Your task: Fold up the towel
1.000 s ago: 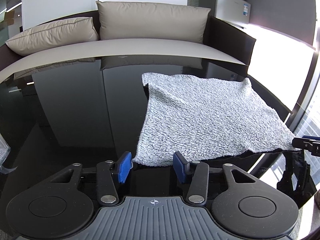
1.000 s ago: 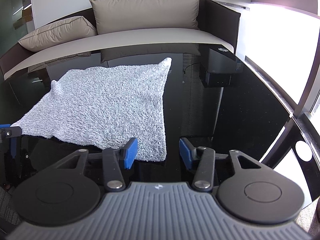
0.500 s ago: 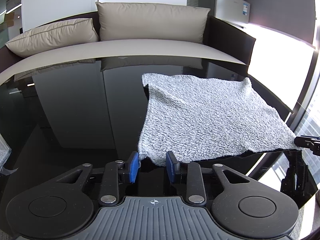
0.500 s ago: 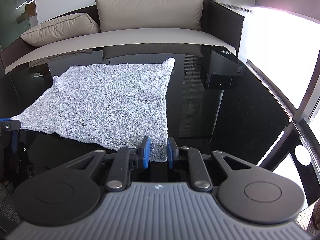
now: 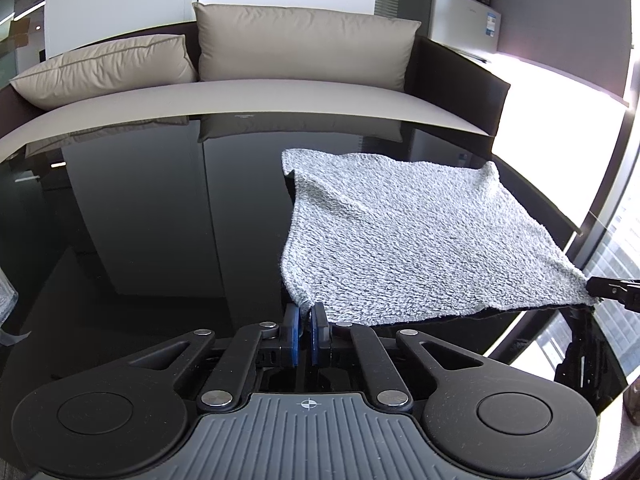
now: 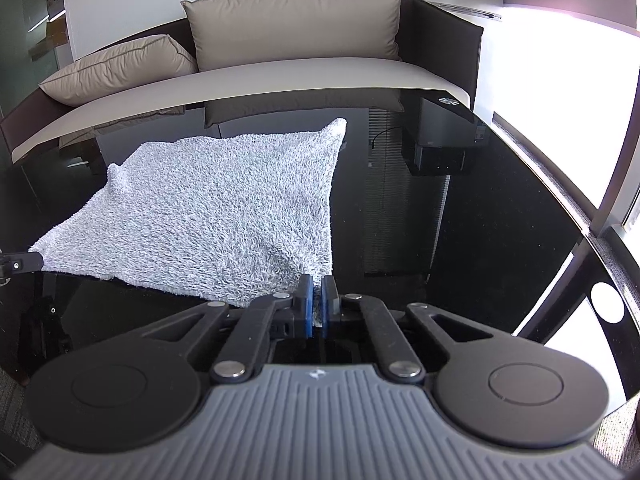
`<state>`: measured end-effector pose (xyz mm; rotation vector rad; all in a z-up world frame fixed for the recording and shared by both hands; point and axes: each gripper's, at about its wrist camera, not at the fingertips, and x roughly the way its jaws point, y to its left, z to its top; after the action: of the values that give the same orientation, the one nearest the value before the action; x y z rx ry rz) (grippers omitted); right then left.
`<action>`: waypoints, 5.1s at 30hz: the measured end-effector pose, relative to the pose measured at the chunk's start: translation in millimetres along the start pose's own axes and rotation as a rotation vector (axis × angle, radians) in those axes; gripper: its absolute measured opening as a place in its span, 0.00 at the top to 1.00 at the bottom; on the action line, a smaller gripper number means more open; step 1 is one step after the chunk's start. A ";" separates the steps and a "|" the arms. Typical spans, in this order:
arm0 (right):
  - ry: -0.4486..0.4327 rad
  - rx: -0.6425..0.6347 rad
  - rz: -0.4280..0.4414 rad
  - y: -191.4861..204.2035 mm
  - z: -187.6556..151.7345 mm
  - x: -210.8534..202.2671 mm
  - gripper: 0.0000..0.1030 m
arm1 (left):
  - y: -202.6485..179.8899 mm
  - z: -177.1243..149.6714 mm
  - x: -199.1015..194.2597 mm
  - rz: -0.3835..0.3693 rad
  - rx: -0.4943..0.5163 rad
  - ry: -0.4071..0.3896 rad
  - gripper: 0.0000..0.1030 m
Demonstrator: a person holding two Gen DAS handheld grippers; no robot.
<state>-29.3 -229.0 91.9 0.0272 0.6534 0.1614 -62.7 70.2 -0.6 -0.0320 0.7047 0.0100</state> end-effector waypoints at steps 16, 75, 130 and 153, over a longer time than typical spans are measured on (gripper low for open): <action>-0.044 0.023 0.006 -5.7 4.3 -14.9 0.96 | -1.3 -2.2 -16.5 0.005 0.010 -0.043 0.95; -0.160 0.066 0.021 -18.2 33.7 -9.1 0.96 | -0.6 34.3 -6.0 0.044 -0.008 -0.143 0.95; -0.069 0.029 0.032 -21.1 72.3 66.7 0.96 | -5.0 87.4 61.2 0.038 0.010 -0.163 0.95; -0.009 0.043 0.042 -22.7 63.3 72.6 0.59 | -2.6 85.0 60.6 0.032 0.005 -0.150 0.95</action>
<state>69.1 -238.3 96.7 0.0830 0.6471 0.1875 38.5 70.3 24.9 -0.0150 0.5556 0.0411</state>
